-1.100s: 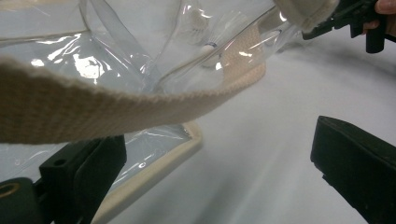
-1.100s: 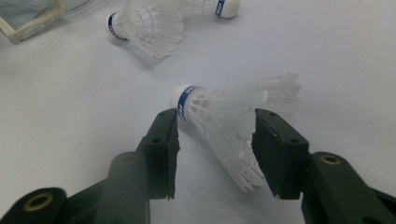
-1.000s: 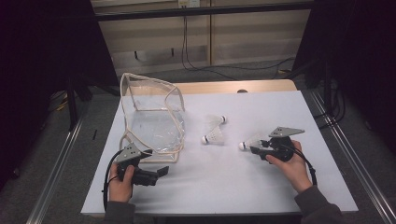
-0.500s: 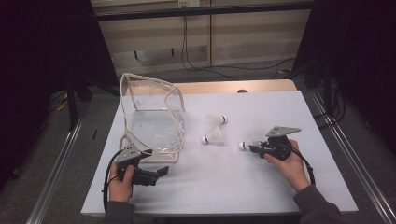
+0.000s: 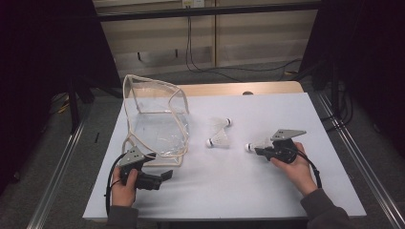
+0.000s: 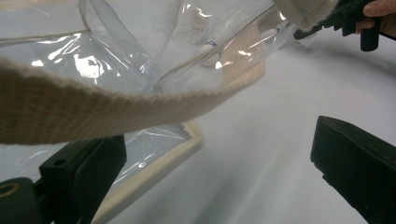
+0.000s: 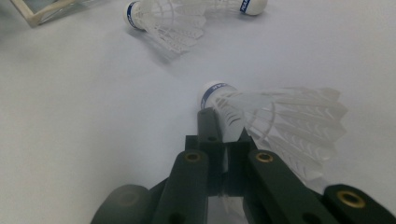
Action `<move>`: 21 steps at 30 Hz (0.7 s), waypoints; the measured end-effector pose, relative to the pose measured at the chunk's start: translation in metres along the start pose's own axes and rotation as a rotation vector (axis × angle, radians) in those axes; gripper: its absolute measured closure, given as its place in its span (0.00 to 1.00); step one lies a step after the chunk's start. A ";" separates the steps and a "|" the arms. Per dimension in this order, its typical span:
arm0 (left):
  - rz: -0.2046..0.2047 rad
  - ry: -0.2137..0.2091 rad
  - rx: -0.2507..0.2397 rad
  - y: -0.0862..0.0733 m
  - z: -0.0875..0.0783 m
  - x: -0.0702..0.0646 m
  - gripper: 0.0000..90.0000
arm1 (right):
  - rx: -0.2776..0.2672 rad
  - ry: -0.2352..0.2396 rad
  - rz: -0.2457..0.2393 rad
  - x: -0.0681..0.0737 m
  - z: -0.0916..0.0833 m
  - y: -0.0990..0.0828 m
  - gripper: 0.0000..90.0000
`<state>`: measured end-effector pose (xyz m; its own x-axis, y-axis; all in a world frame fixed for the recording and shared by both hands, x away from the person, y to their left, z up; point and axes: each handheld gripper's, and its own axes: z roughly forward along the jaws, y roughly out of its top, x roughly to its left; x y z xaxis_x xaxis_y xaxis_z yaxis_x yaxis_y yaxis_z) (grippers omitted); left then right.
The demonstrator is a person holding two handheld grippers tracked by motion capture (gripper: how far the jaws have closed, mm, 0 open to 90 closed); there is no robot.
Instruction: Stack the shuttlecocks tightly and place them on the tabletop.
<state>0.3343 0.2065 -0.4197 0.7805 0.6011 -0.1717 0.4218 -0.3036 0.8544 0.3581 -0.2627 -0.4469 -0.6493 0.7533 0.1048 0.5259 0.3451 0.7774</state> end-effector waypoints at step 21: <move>0.004 -0.002 0.002 0.000 0.000 0.000 0.04 | -0.048 0.020 0.012 -0.002 -0.001 0.010 0.99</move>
<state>0.3340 0.2065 -0.4194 0.7832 0.5982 -0.1696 0.4197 -0.3074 0.8541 0.3642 -0.2614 -0.4387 -0.6540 0.7458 0.1267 0.5071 0.3079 0.8051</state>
